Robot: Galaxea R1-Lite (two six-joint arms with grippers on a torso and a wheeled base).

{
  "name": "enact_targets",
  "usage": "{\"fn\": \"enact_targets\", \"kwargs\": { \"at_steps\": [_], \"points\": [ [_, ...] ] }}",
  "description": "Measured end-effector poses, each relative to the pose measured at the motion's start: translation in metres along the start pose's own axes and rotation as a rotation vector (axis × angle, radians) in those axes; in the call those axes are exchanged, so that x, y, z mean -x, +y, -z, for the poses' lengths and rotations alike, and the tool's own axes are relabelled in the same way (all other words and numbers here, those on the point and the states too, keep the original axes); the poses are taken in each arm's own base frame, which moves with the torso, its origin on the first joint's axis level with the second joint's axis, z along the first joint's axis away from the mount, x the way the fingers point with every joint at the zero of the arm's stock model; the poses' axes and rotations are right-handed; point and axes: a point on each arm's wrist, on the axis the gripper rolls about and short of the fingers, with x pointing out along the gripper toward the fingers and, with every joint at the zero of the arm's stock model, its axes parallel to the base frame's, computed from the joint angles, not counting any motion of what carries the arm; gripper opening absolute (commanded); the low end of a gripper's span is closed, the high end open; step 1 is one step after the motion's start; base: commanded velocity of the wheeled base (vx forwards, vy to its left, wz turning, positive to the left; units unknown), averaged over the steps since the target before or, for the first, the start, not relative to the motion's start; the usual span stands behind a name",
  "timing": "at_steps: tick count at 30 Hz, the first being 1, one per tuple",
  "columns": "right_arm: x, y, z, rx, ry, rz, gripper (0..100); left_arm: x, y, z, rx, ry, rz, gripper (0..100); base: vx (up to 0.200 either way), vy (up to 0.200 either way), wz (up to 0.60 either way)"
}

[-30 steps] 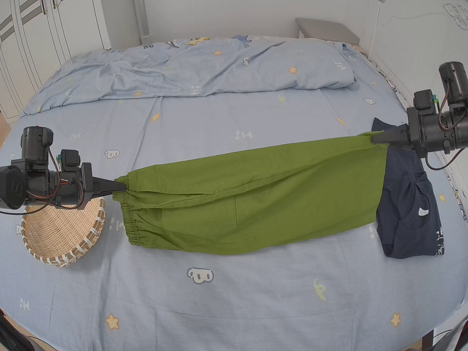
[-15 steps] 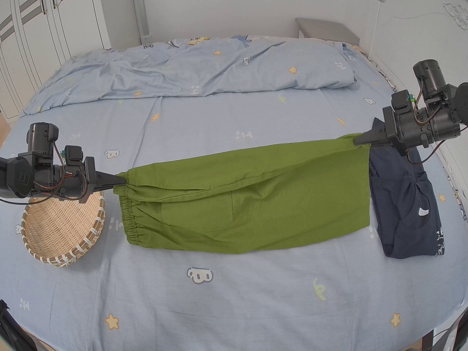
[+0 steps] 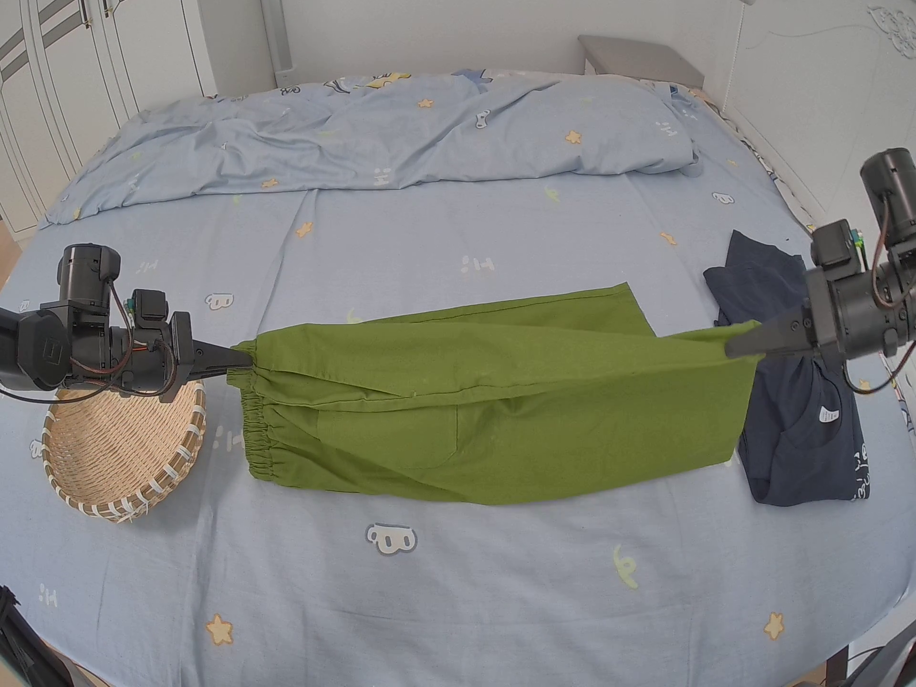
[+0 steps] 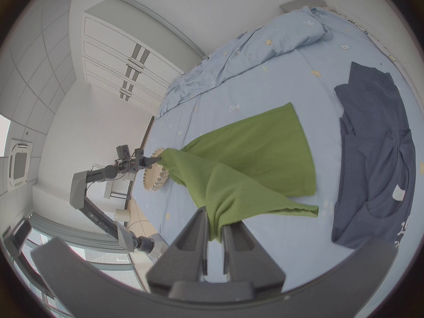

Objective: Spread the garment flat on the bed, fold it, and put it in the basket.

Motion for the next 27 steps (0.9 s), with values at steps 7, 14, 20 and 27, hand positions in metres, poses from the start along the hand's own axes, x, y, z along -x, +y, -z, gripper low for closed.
{"fn": "enact_targets", "kwargs": {
  "at_steps": [7,14,20,27],
  "points": [
    [0.018,0.010,0.027,0.023,-0.006,-0.011,0,0.000,-0.001,0.001,0.000,0.007,0.011,0,0.000,0.000,0.00],
    [0.027,0.016,0.022,0.063,-0.080,-0.019,0,0.001,-0.002,0.001,-0.001,0.008,0.023,0,0.000,0.000,0.00],
    [0.023,0.015,0.000,0.081,-0.122,-0.019,0,0.003,-0.001,0.000,0.000,0.001,0.020,0,0.000,0.000,0.00],
    [0.002,0.003,-0.032,0.075,-0.128,-0.010,0,0.004,0.001,-0.001,0.001,-0.005,0.017,0,0.000,0.000,0.00]
  ]
}}
